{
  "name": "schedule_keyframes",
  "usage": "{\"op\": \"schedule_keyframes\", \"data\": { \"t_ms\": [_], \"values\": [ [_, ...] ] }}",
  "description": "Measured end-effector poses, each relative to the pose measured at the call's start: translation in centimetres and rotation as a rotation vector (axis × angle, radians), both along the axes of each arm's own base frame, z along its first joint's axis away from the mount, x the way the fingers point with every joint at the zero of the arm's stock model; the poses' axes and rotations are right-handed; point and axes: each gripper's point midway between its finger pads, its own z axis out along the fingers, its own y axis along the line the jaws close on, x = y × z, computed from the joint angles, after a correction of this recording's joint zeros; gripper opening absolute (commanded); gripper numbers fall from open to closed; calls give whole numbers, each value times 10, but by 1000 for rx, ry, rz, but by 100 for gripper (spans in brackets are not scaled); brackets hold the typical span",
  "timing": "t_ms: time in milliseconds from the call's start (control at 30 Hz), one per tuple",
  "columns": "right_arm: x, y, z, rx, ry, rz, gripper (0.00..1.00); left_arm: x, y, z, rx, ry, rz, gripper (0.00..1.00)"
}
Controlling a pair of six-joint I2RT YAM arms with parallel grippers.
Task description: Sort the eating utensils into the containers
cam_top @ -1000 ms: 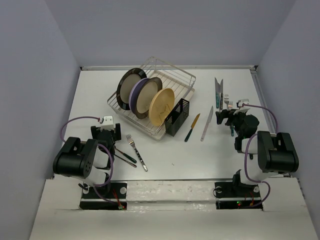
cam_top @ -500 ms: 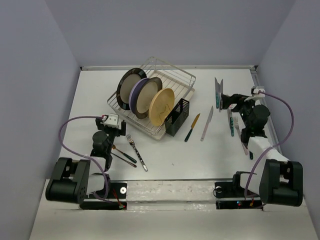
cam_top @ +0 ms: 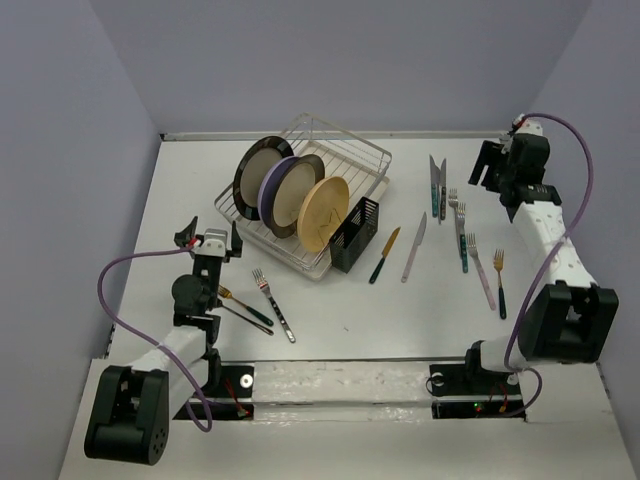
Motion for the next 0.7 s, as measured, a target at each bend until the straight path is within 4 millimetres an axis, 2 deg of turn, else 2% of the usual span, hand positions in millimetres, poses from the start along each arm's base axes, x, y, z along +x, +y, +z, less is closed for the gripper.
{"op": "schedule_keyframes", "data": {
  "t_ms": [100, 167, 200, 267, 333, 467, 567, 700],
  "values": [
    [-8, -11, -59, -50, 282, -17, 77, 0, 6, -2, -11, 6, 33, 97],
    [-29, -14, -93, -71, 466, -9, 77, 0, 9, -1, -17, 6, 47, 98],
    [-39, -15, -103, -82, 532, -3, 77, 0, 10, 0, -22, 4, 56, 98],
    [-59, -18, -114, -111, 640, 10, 77, -1, 13, 3, -29, -7, 69, 98],
    [-78, -24, -116, -165, 719, 23, 77, -2, 16, 3, -35, -9, 83, 98],
    [-104, -32, -125, -268, 812, 96, 77, 2, 18, -10, -38, 36, 102, 98],
    [-131, -32, -152, -306, 914, 163, 77, 3, 19, -16, -37, 56, 109, 99],
    [-157, -31, -181, -314, 1034, 217, 75, 3, 20, -17, -40, 61, 112, 99]
  ]
}}
